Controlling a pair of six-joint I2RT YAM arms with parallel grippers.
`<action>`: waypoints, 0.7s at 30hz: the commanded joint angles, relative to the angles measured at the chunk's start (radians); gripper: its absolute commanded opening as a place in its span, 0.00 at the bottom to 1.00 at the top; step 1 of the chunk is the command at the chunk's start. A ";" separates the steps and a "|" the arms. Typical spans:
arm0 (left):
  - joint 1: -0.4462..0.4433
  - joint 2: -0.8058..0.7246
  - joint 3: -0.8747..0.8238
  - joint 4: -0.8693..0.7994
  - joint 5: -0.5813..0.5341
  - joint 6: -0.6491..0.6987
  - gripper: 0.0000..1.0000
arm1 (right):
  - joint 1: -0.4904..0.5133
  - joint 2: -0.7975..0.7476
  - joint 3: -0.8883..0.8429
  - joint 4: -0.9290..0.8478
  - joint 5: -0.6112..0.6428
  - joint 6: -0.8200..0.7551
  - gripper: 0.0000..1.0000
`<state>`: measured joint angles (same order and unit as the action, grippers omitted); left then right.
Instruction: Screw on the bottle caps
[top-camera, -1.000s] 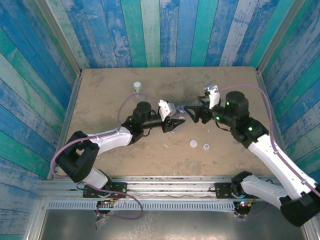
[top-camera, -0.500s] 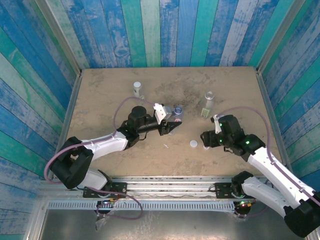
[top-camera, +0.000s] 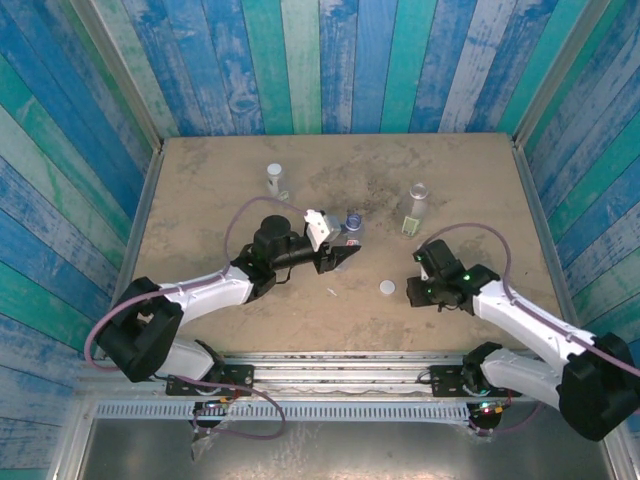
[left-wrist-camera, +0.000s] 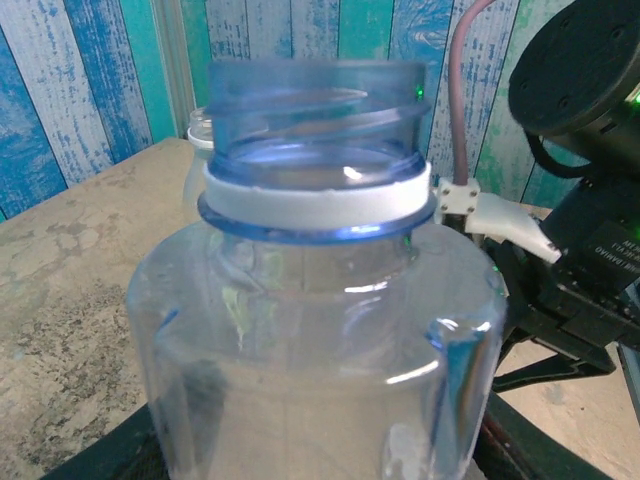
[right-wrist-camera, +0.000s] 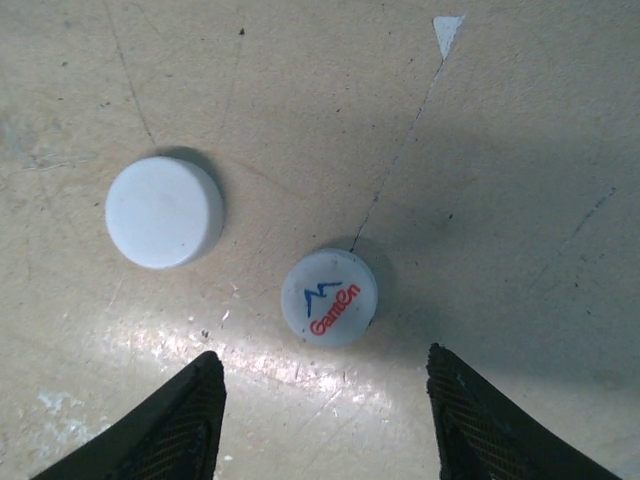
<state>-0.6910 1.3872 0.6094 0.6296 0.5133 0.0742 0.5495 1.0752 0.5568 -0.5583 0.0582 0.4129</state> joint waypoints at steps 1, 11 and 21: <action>-0.001 -0.055 -0.021 0.032 -0.018 0.000 0.55 | 0.006 0.045 -0.014 0.060 0.025 0.007 0.52; -0.001 -0.065 -0.020 -0.001 -0.024 0.010 0.55 | 0.004 0.125 -0.027 0.108 0.034 0.012 0.47; -0.002 -0.061 -0.022 -0.006 -0.029 0.016 0.55 | 0.004 0.170 -0.027 0.127 0.035 0.012 0.41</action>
<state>-0.6910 1.3815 0.5949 0.6250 0.4908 0.0753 0.5495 1.2407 0.5377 -0.4404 0.0753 0.4210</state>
